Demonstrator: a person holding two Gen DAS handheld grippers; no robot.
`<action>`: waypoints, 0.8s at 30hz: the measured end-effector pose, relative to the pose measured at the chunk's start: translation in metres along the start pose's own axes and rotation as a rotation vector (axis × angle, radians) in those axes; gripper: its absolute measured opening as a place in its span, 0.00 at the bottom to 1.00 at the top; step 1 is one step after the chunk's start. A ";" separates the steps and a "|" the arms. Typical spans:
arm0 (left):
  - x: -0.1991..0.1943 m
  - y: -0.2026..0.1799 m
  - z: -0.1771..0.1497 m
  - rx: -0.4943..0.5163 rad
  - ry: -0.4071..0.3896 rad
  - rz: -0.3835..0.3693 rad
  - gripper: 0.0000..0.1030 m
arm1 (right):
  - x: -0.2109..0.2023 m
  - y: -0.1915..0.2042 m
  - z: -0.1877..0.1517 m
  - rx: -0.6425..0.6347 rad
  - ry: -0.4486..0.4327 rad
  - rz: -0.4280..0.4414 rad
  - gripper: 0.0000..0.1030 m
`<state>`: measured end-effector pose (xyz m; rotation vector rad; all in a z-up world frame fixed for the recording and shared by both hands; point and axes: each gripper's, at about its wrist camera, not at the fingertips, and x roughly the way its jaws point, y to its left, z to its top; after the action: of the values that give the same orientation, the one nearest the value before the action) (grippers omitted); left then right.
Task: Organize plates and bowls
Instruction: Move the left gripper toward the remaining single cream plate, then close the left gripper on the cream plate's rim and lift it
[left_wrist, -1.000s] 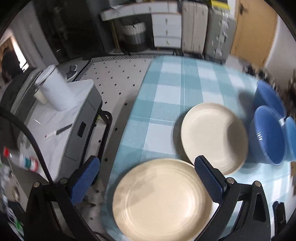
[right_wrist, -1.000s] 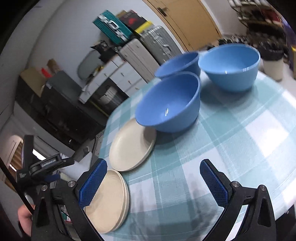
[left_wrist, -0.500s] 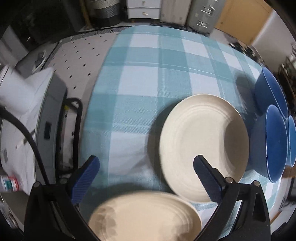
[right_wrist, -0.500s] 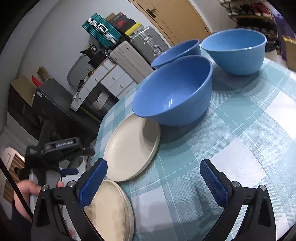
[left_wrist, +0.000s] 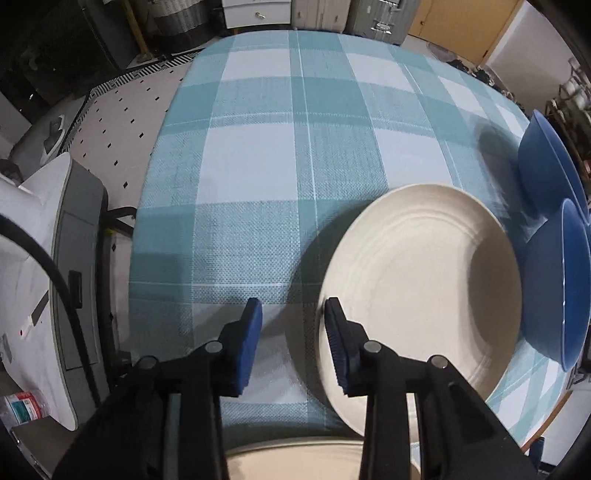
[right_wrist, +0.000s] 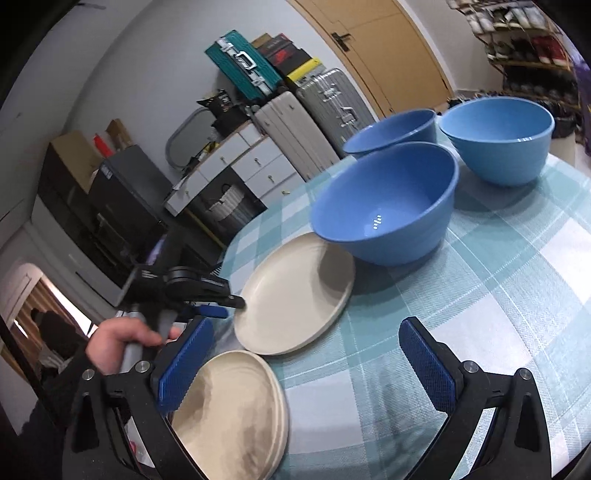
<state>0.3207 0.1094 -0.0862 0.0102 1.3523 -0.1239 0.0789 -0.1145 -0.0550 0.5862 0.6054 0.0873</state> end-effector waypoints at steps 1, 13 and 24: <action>0.000 -0.001 0.000 0.003 -0.003 -0.006 0.27 | -0.001 0.001 0.000 -0.001 0.002 0.005 0.99; 0.004 -0.007 -0.002 -0.013 -0.006 -0.059 0.08 | -0.005 -0.003 -0.003 0.014 0.010 0.000 0.99; 0.002 -0.003 0.000 -0.028 -0.045 -0.092 0.06 | -0.011 0.008 -0.006 -0.043 -0.007 0.005 0.99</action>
<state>0.3205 0.1066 -0.0885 -0.0776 1.3097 -0.1819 0.0668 -0.1073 -0.0492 0.5458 0.5939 0.1026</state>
